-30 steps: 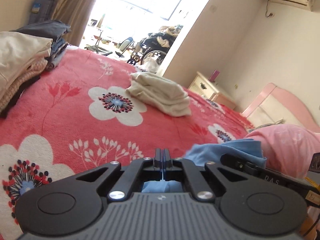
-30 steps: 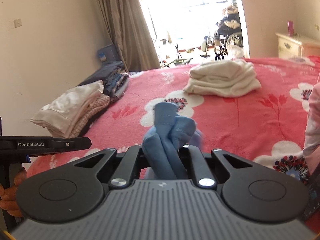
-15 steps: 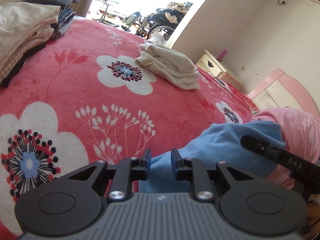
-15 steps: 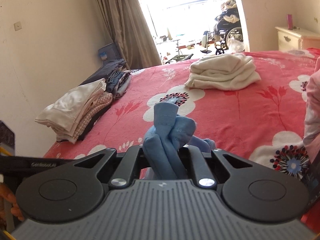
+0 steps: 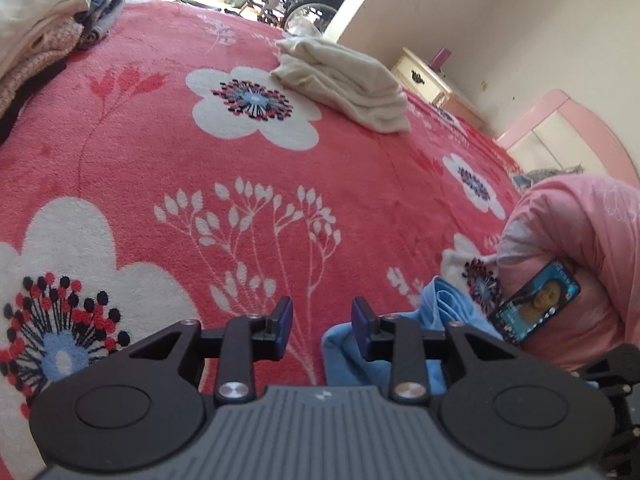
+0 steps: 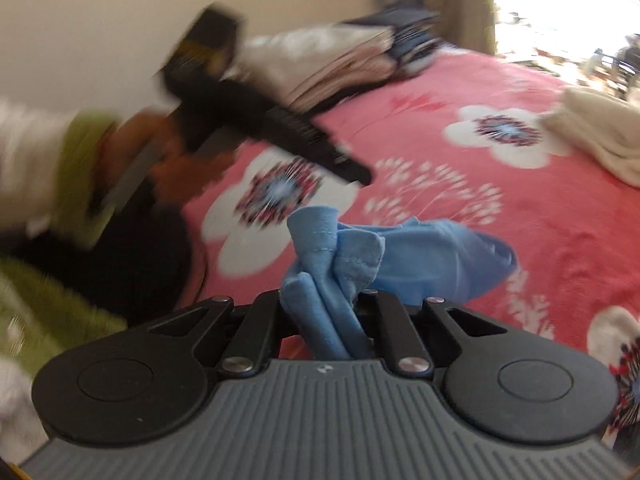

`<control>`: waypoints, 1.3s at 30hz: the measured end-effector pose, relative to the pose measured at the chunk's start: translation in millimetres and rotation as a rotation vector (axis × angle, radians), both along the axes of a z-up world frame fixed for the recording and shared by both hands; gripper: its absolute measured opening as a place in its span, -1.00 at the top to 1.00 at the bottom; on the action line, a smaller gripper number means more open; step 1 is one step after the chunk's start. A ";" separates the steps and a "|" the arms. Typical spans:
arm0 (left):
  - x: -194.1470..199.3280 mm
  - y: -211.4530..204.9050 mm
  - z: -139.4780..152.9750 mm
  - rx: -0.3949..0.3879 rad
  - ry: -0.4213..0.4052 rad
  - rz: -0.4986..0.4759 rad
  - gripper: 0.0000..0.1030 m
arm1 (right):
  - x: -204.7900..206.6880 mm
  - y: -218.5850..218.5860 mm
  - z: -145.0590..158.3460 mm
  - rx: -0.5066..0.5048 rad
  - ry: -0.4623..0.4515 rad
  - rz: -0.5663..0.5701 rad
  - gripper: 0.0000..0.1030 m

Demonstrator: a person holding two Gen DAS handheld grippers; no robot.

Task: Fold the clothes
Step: 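Lift the hem with both grippers and fold it over toward the collar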

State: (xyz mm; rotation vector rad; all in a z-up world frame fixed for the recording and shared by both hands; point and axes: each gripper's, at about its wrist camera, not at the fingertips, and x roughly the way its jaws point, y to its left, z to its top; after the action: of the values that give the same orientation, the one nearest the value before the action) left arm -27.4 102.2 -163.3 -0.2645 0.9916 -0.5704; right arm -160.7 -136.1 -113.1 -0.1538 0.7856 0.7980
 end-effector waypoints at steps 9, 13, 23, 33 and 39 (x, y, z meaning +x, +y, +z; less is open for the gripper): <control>48.0 -48.8 -43.3 -0.079 0.091 -0.061 0.31 | 34.8 -59.9 2.5 0.150 0.054 -0.162 0.86; 69.4 -77.2 -58.6 -0.094 0.129 -0.153 0.21 | 58.8 -116.9 -9.7 0.336 0.147 -0.364 0.86; 87.1 -114.4 -78.2 -0.143 0.226 -0.555 0.04 | 29.6 -157.8 -40.7 0.511 0.289 -0.512 0.85; 69.7 -152.8 -73.0 -0.022 0.188 -0.880 -0.06 | 13.0 -156.8 -50.9 0.506 0.333 -0.463 0.85; 93.2 -173.6 -89.7 -0.056 0.361 -0.938 -0.08 | 9.6 -160.8 -55.4 0.527 0.337 -0.457 0.85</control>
State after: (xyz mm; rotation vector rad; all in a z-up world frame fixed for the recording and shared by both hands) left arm 65.8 -71.4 -252.9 0.0768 1.4426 -1.4385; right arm -151.1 -296.9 -168.6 0.6265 0.8563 0.5733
